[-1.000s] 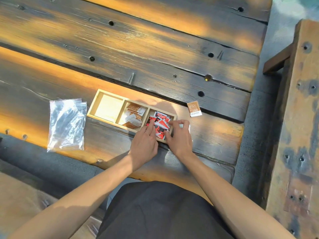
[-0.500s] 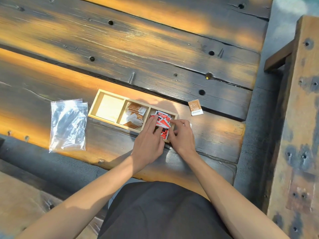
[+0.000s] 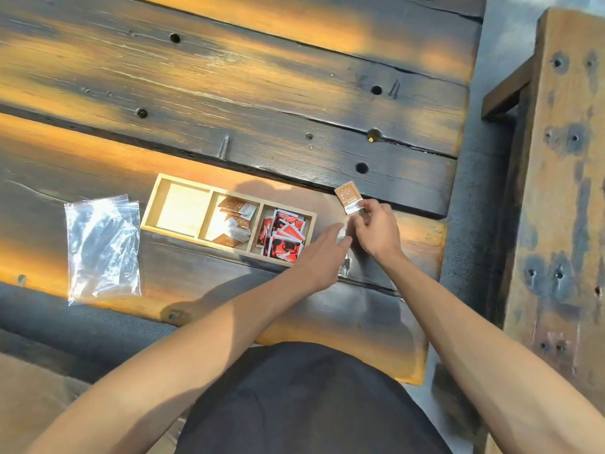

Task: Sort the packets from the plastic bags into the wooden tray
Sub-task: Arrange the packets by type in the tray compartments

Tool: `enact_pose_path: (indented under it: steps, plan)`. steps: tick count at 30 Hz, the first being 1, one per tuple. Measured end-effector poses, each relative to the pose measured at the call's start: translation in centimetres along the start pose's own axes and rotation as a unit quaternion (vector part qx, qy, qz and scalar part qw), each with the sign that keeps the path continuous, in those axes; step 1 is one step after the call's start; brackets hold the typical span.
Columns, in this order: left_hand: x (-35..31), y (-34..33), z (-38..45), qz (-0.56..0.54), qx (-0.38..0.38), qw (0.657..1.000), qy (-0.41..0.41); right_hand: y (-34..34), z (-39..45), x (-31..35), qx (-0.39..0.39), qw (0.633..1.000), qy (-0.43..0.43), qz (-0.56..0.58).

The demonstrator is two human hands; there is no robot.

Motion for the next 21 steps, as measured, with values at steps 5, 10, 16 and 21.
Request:
enact_pose_path:
  steps: [5,10,16,21]
  plan:
    - [0.9,0.1,2.8,-0.022,0.007,0.999,0.047,0.7,1.8,0.8,-0.011,0.999,-0.033,-0.006]
    - [1.1,-0.1,4.0,0.048,0.0,0.998,0.043,0.3,2.5,1.5,-0.003,0.999,-0.03,-0.031]
    - [1.4,-0.4,4.8,0.045,0.004,0.998,0.046,-0.2,3.1,1.3,-0.001,1.0,-0.023,0.016]
    - [1.4,0.3,4.5,-0.005,-0.015,1.0,0.025,-0.2,2.7,-0.3,0.02,0.99,-0.064,0.125]
Point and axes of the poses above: each hand's wrist, its own z-axis towards the middle knuckle, its own y-axis out of the back of the hand, x = y × z, the point moved 10 cm from there along z, towards the middle knuckle, and after that the axes turned 2 degrees about -x, right-handed, at the moved point
